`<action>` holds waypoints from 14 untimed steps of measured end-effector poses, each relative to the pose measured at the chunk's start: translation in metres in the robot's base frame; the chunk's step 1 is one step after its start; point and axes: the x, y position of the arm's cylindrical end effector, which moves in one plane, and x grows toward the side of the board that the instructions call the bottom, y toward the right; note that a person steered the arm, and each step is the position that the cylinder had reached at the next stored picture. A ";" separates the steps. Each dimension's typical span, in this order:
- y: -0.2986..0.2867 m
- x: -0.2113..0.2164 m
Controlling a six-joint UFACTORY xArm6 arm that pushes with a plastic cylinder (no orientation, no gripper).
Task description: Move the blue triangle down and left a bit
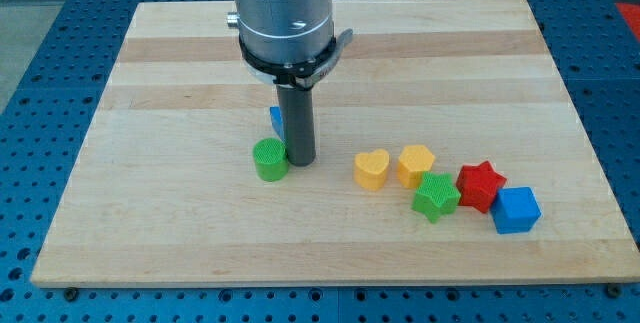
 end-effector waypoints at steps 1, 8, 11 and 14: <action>0.083 0.000; -0.042 -0.093; -0.028 -0.061; -0.116 -0.040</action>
